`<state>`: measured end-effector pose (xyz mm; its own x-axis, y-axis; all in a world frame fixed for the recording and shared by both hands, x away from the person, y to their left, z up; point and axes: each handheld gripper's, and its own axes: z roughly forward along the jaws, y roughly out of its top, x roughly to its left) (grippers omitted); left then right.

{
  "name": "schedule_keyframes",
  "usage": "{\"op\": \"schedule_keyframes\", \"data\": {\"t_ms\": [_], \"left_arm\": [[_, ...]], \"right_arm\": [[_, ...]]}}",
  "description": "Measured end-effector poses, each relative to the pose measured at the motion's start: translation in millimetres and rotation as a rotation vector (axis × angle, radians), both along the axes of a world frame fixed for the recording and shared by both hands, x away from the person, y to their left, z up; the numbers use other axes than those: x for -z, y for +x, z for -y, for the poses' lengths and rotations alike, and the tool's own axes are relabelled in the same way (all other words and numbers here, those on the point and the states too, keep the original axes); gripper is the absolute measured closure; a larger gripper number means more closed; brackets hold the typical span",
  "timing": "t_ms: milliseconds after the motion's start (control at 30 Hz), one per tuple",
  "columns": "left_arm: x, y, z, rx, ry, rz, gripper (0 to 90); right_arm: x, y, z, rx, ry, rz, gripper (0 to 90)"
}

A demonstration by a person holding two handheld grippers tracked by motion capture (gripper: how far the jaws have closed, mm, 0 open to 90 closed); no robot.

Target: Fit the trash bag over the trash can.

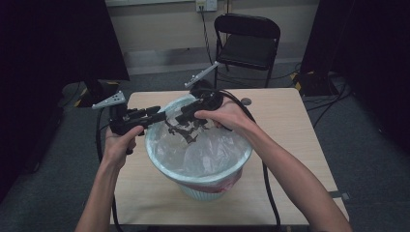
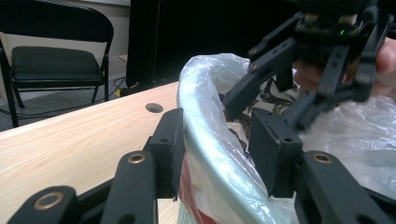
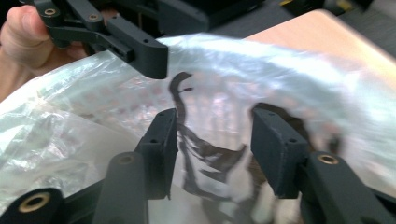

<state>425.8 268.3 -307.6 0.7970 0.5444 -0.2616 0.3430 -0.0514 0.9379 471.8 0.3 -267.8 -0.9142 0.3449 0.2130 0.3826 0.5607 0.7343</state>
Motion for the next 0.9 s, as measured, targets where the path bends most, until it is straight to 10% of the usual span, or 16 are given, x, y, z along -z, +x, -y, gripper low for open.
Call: {"op": "schedule_keyframes", "data": {"t_ms": [167,600,900], "left_arm": [[0.1,-1.6,-1.0,0.001,-0.003,0.0,54.4],[2.7,-2.3,-0.8,0.0,-0.001,-0.006,53.2],[1.0,-3.1,-2.4,-0.003,-0.007,-0.009,50.6]], "right_arm": [[16.5,6.6,-7.7,-0.017,-0.058,-0.033,37.3],[47.2,2.4,-21.2,0.008,-0.236,0.077,33.5],[13.3,-13.7,-14.4,-0.002,-0.059,0.175,33.7]]}}
